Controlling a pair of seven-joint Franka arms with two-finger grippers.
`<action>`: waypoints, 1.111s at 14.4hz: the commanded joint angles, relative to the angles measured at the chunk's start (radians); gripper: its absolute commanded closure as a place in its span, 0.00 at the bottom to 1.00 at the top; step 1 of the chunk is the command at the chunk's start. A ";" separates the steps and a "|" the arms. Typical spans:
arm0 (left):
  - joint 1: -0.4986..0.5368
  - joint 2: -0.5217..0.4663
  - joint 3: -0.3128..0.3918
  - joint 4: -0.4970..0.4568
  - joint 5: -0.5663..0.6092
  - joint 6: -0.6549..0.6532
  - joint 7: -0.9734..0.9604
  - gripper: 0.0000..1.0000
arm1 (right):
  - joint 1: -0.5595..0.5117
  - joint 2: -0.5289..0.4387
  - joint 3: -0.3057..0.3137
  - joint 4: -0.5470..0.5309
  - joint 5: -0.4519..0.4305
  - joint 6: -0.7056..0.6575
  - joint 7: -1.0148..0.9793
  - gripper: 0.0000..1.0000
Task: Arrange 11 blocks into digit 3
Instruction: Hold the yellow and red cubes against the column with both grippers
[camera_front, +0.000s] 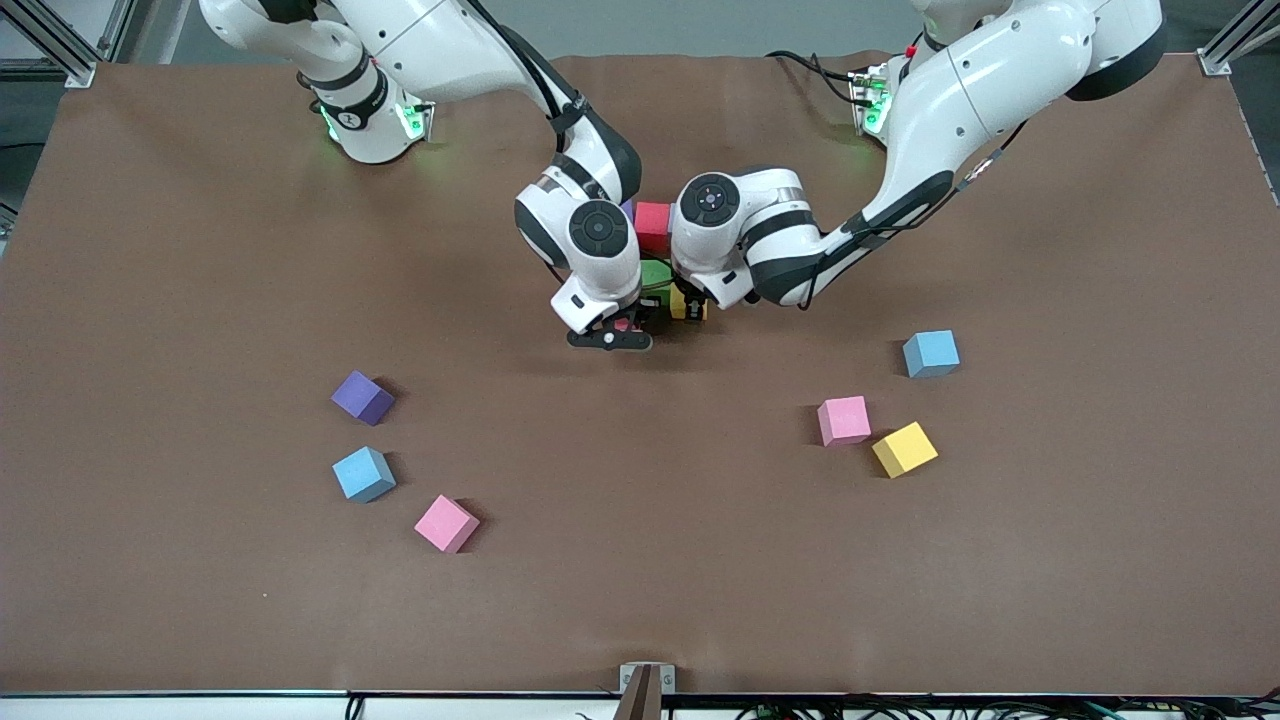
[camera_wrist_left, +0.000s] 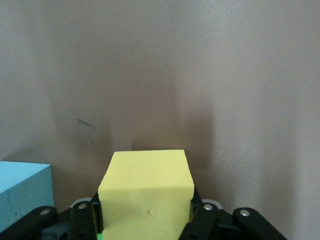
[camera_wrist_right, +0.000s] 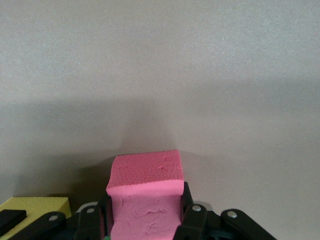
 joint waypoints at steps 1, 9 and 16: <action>-0.033 0.020 0.014 0.002 0.021 0.013 -0.183 0.72 | -0.004 -0.030 -0.002 -0.046 0.007 0.011 0.008 0.99; -0.018 -0.008 0.011 -0.033 0.035 0.011 -0.283 0.72 | -0.004 -0.024 -0.003 -0.046 -0.004 0.017 0.008 0.96; -0.018 -0.025 -0.004 -0.085 0.037 0.010 -0.315 0.72 | -0.012 -0.019 -0.005 -0.039 -0.021 0.017 -0.003 0.00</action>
